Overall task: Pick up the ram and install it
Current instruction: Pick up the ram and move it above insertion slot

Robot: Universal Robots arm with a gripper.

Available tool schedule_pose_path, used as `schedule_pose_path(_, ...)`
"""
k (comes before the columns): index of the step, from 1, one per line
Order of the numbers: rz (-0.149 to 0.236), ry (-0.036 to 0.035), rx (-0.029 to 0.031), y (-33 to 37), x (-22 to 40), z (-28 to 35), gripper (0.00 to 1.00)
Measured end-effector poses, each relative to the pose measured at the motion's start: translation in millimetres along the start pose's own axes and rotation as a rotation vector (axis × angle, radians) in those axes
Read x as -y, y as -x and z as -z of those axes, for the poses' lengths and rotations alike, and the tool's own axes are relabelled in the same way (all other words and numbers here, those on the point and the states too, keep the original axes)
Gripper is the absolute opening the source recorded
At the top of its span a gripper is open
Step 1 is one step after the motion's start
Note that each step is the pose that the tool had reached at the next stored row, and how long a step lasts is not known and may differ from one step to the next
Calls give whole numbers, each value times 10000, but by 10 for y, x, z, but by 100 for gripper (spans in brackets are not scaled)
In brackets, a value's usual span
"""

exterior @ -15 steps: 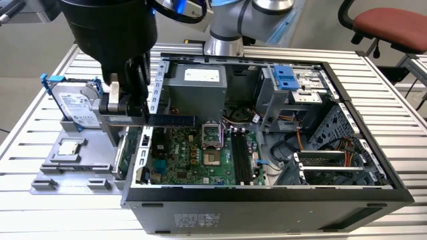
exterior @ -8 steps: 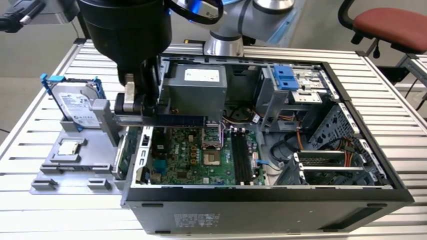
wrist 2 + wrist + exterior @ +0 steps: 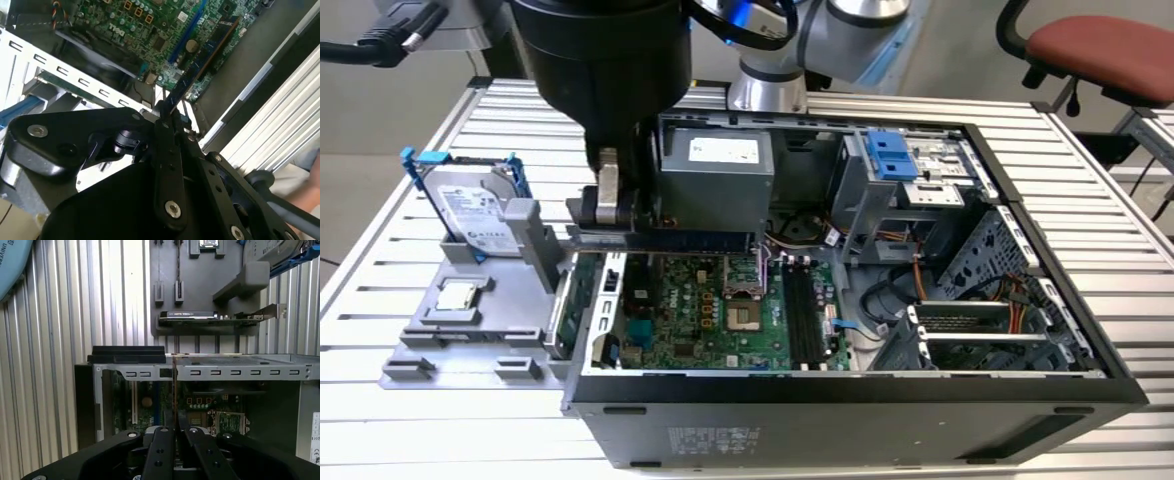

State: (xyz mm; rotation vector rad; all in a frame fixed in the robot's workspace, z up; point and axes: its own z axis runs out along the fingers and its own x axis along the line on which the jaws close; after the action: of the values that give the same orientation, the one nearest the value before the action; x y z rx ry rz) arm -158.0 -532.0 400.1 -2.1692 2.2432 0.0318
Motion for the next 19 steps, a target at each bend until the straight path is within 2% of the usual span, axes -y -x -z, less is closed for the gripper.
schedule_pose_path(6,-1,0,0,4,129,0,0)
schedule_pose_path(19,-47,8,0,16,469,-1,0)
